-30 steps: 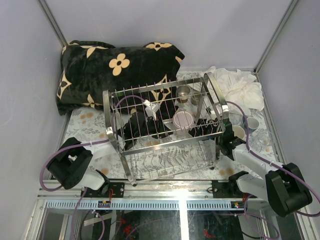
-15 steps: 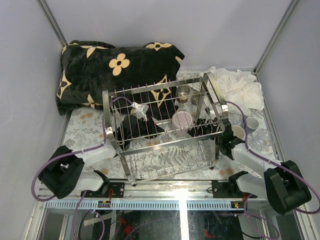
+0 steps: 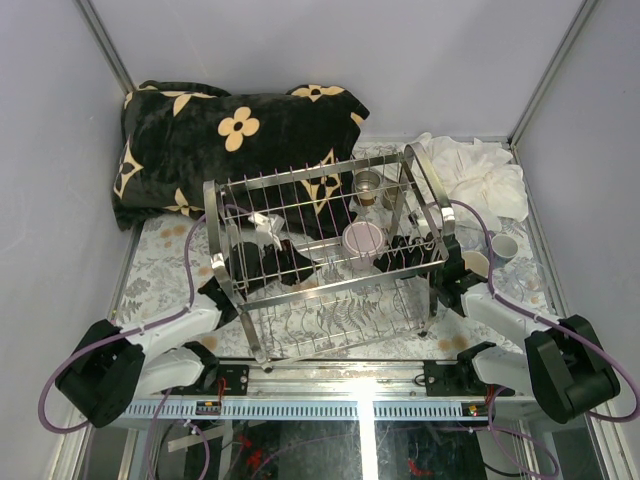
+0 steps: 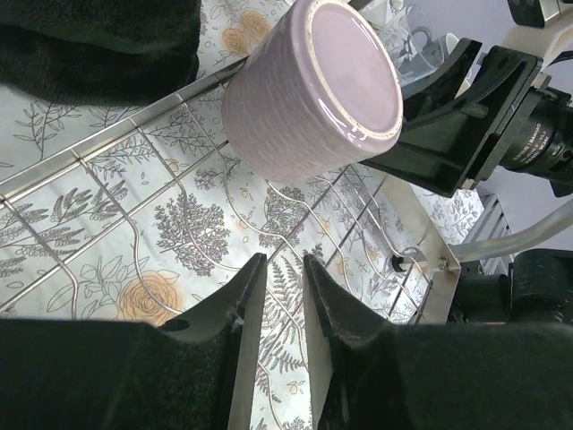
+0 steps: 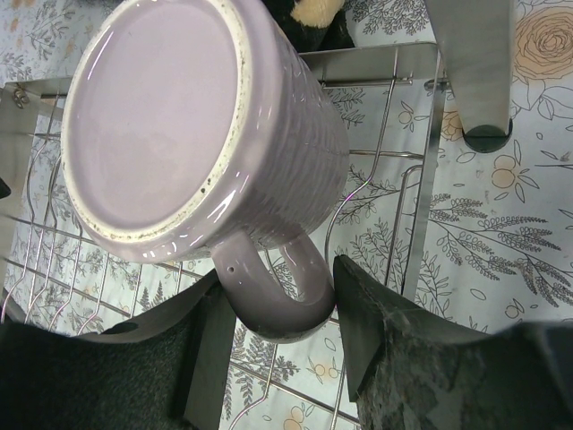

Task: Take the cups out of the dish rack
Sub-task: Unload the cup from the dish rack.

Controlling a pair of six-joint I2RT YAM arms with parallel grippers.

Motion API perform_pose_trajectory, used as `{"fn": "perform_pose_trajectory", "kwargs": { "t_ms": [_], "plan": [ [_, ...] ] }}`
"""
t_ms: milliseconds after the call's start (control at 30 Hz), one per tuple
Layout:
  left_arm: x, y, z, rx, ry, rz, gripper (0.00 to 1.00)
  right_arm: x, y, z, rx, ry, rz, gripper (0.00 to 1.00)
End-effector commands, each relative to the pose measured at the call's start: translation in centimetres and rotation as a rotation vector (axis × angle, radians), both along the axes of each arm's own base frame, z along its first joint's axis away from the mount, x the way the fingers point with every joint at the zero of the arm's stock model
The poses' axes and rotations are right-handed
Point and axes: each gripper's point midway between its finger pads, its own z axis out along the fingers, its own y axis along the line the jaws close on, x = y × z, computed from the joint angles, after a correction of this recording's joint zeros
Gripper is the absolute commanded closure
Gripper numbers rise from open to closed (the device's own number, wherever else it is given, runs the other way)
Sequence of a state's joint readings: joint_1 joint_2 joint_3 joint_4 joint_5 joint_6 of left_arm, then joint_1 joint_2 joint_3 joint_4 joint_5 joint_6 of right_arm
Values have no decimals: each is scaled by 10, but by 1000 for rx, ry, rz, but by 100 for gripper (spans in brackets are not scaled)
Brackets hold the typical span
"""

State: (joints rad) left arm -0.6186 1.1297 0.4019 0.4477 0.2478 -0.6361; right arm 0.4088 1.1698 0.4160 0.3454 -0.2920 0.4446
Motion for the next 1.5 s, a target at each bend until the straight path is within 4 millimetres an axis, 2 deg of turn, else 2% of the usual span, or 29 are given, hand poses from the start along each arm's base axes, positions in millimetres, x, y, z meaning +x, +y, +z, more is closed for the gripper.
{"fn": "perform_pose_trajectory", "kwargs": {
  "t_ms": [0,167,333,633,1167,1467],
  "plan": [
    [6,14,2,-7,-31,71,79,5,2,0,-18,9,-5,48],
    [-2,25,-3,-17,-19,108,79,5,2,-1,-20,14,-6,48],
    [-7,41,0,-37,-19,180,81,4,1,-1,-19,15,-11,48],
    [6,69,1,-9,12,374,85,1,2,1,13,21,-18,48],
    [32,75,14,35,2,436,86,-2,1,3,28,22,-36,48],
    [48,76,13,30,7,430,86,-3,1,2,48,38,-55,47]
  ]
}}
